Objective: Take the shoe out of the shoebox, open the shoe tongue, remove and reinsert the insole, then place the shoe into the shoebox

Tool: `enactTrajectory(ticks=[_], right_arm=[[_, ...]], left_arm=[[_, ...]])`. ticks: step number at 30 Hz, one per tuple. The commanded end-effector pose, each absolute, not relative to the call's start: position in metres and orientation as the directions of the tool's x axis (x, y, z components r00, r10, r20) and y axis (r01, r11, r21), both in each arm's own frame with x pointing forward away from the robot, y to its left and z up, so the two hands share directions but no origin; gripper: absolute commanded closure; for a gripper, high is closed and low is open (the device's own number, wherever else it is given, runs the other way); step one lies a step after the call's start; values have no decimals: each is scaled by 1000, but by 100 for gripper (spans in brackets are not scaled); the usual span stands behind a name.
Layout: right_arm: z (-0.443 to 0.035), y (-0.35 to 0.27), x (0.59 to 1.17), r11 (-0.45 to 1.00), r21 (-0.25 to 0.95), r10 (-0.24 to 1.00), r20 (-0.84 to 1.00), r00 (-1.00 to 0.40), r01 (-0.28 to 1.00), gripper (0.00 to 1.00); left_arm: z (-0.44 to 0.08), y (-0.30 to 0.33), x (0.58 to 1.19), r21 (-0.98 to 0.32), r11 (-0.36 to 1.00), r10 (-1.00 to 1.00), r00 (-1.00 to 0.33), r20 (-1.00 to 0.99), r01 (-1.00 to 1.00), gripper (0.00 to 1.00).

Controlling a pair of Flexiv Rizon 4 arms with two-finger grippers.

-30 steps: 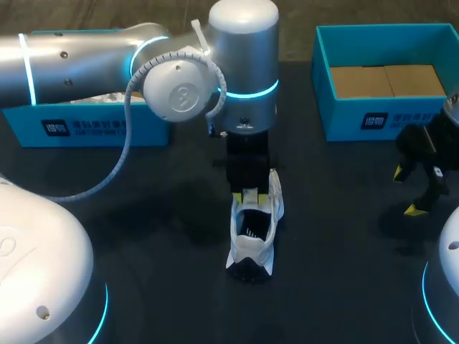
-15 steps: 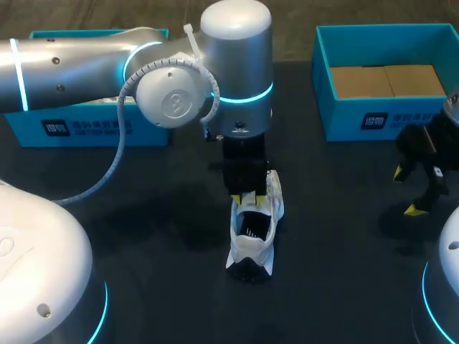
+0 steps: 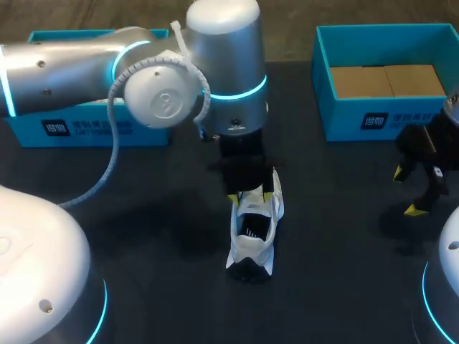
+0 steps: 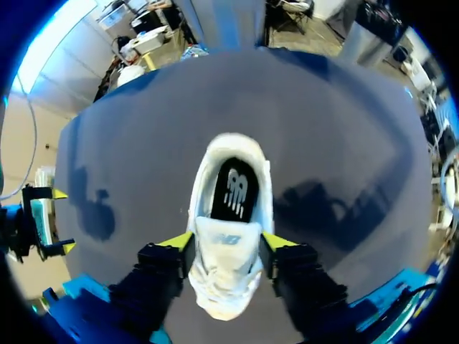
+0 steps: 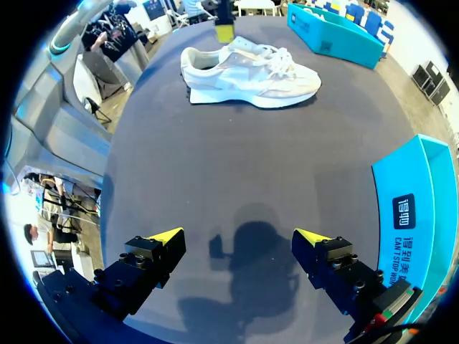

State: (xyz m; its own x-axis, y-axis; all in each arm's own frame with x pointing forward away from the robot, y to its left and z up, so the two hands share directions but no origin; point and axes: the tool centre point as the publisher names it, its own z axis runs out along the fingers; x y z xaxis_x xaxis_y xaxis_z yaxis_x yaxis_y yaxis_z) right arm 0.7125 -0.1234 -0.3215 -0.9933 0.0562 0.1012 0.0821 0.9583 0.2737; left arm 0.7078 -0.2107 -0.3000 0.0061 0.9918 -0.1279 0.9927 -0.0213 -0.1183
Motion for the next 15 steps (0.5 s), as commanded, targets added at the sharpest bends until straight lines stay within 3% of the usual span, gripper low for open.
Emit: enactTrajectory(ticks=[1,4,6,15], right_arm=[[-322,-123,712,959,271,58,100,-993,83,0],[-322,-123,712,959,271,58,100,-993,83,0],[-322,-123,712,959,271,58,100,-993,83,0],[-322,-123,712,959,271,58,100,-993,83,0]], left_arm=[[-271,-197,691,-83,94,991,-101,-88,992,0],[-267,-193,687,-158,307,948,-317,-36,938,0],[-267,-189,684,-71,413,910,-414,9,908,0],[-267,-189,684,-71,413,910,-414,9,908,0]])
